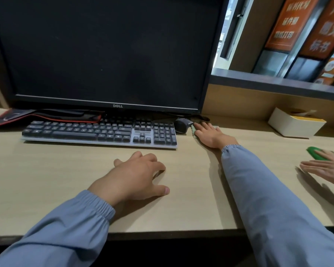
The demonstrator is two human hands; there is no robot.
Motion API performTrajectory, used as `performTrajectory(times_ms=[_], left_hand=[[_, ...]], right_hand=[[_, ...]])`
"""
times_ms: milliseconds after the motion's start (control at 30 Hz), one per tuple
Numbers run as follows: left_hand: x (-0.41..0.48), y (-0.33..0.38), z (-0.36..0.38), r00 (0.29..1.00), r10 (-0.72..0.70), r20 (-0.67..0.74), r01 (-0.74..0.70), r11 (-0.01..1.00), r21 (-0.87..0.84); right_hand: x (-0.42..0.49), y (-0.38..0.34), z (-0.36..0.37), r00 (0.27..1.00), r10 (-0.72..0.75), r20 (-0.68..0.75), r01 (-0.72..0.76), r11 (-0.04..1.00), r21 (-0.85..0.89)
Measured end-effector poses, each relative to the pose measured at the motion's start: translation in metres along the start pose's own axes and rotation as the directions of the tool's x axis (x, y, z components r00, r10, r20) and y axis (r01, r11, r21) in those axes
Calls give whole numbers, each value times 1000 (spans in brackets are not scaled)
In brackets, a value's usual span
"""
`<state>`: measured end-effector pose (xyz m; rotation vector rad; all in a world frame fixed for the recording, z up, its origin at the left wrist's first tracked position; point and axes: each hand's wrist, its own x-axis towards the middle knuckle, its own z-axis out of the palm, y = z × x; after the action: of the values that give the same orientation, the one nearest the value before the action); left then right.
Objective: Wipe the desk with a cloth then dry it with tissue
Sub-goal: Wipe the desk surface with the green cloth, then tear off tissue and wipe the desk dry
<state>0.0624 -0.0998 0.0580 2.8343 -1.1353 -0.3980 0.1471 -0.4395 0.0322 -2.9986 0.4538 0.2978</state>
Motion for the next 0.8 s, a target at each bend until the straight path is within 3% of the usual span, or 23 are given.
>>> performTrajectory(times_ms=[167,267,500,800], left_hand=[[-4,-7,5,998,24,-52,-26,999,-29],[-7,-13,7,983,26,-180,-39,997,-70],[-35,-47,4,921,-51,-387,1,992,-128],[-113,-143,8,848,-297,-438,236,953,-190]], right_hand=[[-27,-9,-1,998,-30,-59,34,996,82],[-53,-24,-5,990,-70,-123,85,989,119],[-128,-96,-3,921,-131,-367,132,991,-21],[-168,-248,17,797,-466,-383,506,862,3]])
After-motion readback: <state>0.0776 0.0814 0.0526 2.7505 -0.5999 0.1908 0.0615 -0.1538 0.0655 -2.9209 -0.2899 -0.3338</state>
